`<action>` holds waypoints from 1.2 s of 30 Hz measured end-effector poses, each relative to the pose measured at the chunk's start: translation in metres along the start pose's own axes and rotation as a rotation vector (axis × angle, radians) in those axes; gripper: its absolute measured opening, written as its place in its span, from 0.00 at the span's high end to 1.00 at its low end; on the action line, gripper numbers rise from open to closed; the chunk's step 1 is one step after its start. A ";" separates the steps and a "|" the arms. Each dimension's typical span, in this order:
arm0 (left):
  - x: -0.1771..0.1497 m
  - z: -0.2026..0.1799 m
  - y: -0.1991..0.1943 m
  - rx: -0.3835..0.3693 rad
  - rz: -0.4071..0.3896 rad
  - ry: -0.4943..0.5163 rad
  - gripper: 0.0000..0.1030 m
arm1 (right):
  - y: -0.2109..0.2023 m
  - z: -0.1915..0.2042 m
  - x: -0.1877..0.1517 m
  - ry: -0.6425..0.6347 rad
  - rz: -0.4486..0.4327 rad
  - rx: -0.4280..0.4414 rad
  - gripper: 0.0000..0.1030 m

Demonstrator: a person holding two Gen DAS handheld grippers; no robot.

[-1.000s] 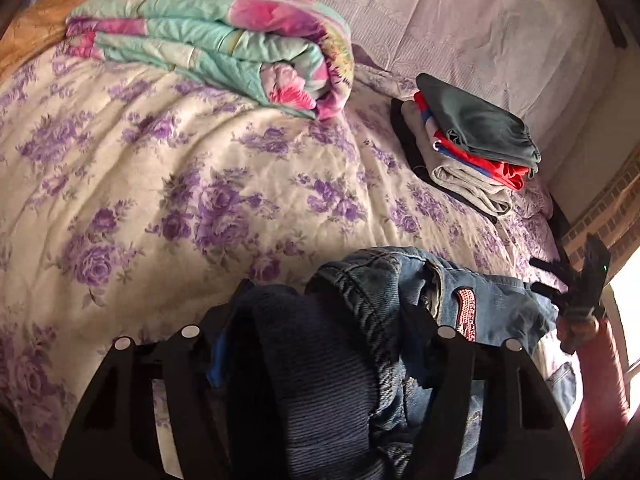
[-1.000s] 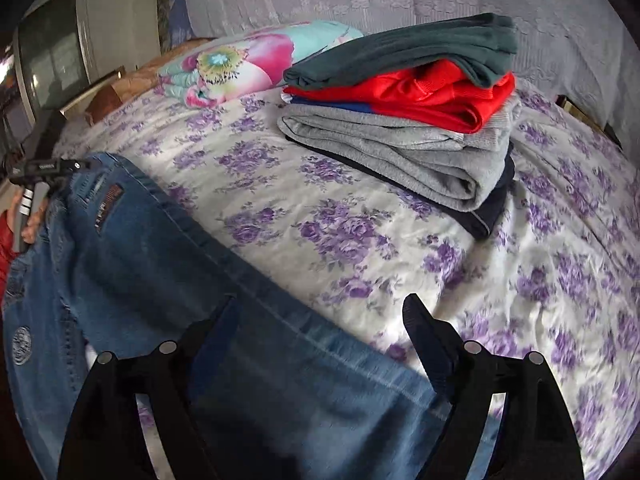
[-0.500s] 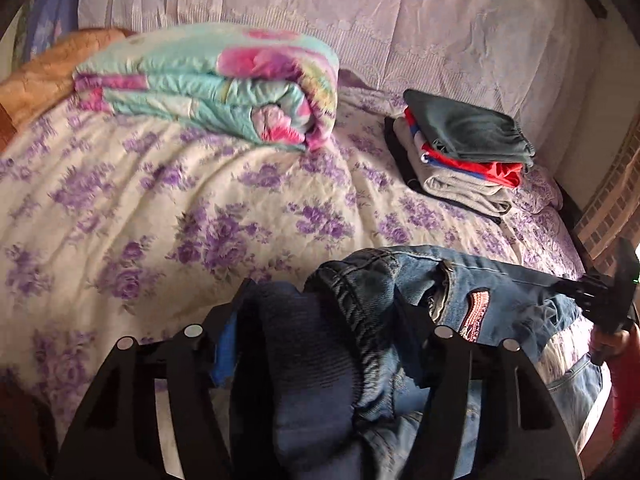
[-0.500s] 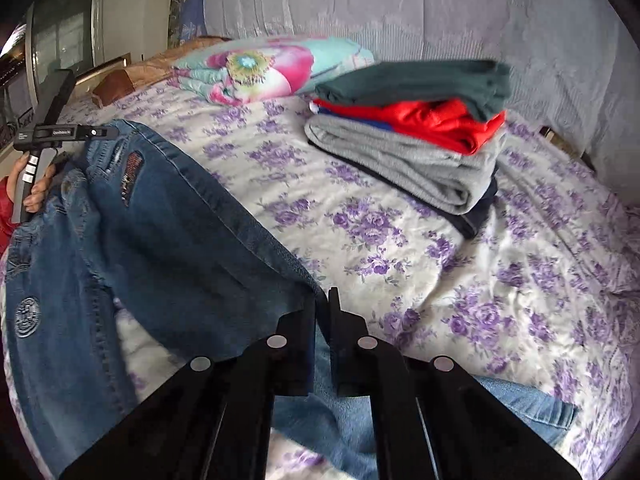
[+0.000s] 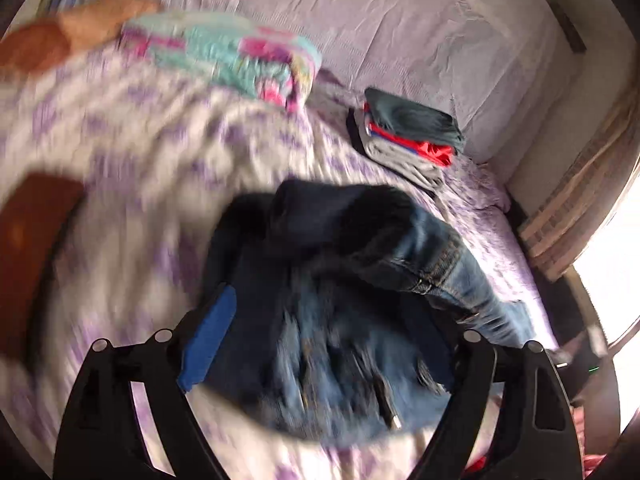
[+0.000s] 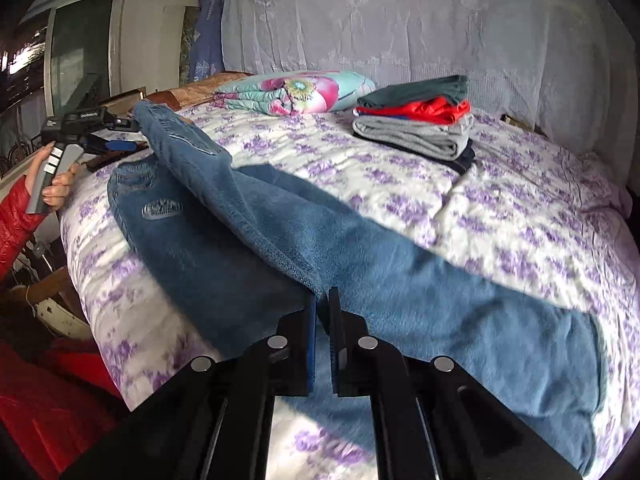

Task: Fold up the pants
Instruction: 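Lay the dark jeans flat with the left tool while the right tool smooths the folded leg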

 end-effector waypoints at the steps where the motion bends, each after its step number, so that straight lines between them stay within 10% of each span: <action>1: -0.014 0.002 -0.001 -0.029 0.032 -0.037 0.21 | 0.003 0.001 -0.006 0.010 0.007 0.002 0.94; 5: -0.029 -0.008 -0.017 -0.023 -0.002 -0.068 0.20 | 0.006 -0.003 -0.011 0.042 -0.008 0.013 0.94; 9: -0.027 -0.022 -0.036 -0.168 -0.031 -0.144 0.10 | 0.004 -0.001 -0.013 0.045 -0.029 0.008 0.94; 15: -0.027 -0.018 -0.010 0.024 0.043 -0.167 0.07 | 0.006 0.001 -0.021 0.050 -0.038 0.001 0.94; 21: -0.022 -0.008 -0.004 0.019 0.015 -0.227 0.08 | 0.009 -0.001 -0.022 0.065 -0.038 0.003 0.93; 26: -0.013 -0.003 -0.001 0.114 -0.013 -0.186 0.72 | -0.002 0.001 -0.014 0.057 -0.065 -0.010 0.93; 36: -0.047 0.024 -0.015 0.059 -0.003 -0.165 0.78 | -0.013 0.021 -0.033 0.030 -0.006 -0.013 0.93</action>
Point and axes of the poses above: each gripper's, at about its wrist camera, not at the fingertips, and y roughly the way its jaws point, z to its left, x to its top, the point moved 4 cm from there along y, roughly the way its jaws point, and after that the axes turned 11 degrees about x, right-handed, at the moved point
